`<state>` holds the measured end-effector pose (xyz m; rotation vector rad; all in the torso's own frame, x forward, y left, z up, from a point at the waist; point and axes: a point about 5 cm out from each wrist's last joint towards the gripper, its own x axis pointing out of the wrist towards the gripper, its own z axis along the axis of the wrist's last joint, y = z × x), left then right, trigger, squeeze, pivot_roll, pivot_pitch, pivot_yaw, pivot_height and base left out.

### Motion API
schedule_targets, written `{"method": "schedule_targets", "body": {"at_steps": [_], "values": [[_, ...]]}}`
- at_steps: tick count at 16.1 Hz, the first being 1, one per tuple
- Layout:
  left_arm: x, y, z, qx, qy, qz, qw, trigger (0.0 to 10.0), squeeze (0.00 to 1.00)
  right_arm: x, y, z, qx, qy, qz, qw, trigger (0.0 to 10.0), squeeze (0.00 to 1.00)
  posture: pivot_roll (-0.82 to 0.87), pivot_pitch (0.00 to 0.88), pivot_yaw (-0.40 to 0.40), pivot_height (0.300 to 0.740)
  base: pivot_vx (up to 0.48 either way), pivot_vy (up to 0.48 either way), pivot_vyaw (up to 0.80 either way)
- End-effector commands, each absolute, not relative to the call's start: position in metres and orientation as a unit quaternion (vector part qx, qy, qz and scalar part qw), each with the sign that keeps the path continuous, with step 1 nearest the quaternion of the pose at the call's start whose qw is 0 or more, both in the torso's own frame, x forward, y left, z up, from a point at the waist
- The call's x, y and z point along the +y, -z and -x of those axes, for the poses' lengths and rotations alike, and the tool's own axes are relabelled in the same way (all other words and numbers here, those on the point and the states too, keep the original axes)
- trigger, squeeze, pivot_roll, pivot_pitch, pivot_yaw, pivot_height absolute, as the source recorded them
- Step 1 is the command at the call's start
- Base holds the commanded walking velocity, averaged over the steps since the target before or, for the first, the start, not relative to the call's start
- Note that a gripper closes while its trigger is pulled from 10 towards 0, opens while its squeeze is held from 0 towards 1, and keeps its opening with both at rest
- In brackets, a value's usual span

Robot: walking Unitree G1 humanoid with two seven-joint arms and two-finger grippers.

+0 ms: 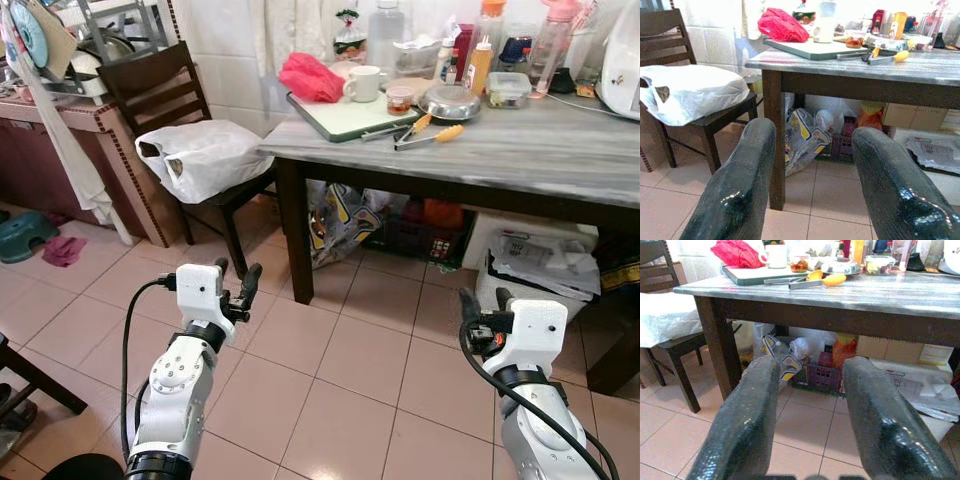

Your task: Setting the table

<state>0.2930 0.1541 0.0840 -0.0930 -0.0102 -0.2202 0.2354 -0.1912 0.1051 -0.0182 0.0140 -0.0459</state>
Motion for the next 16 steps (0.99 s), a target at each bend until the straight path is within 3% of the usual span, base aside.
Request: {"method": "schedule_targets", "body": {"at_steps": [1, 2, 3, 4, 12, 16], "values": [[0.157, -0.088, -0.295, -0.011, 0.114, 0.038, 0.993, 0.0, 0.00, -0.191, -0.111, -0.236, -0.003, 0.027, 0.007, 1.000, 0.0, 0.00, -0.09, 0.000, 0.064, 0.740, 0.000, 0.000, 0.00], [0.156, -0.086, -0.295, 0.000, 0.118, 0.032, 0.993, 0.0, 0.00, -0.193, -0.108, -0.236, 0.013, 0.035, 0.007, 0.999, 0.9, 0.00, -0.09, 0.000, 0.065, 0.740, 0.000, 0.000, 0.00], [0.154, -0.086, -0.295, 0.003, 0.129, 0.033, 0.991, 10.0, 0.00, -0.193, -0.107, -0.236, 0.015, 0.035, -0.002, 0.999, 10.0, 1.00, -0.09, 0.000, 0.066, 0.740, 0.000, 0.000, 0.00], [0.154, -0.086, -0.294, 0.001, 0.128, 0.037, 0.991, 10.0, 1.00, -0.194, -0.108, -0.235, 0.014, 0.037, 0.000, 0.999, 10.0, 1.00, -0.09, 0.000, 0.073, 0.740, 0.000, 0.000, 0.00], [0.148, -0.075, -0.297, 0.045, 0.144, 0.036, 0.988, 10.0, 1.00, -0.211, -0.105, -0.235, 0.036, 0.053, 0.021, 0.998, 10.0, 1.00, -0.11, 0.000, 0.119, 0.740, 0.000, 0.000, 0.00], [0.153, -0.078, -0.300, 0.040, 0.114, 0.040, 0.992, 10.0, 1.00, -0.195, -0.113, -0.232, 0.019, 0.017, 0.039, 0.999, 10.0, 1.00, -0.10, 0.000, 0.103, 0.740, 0.000, 0.000, 0.00]]}}
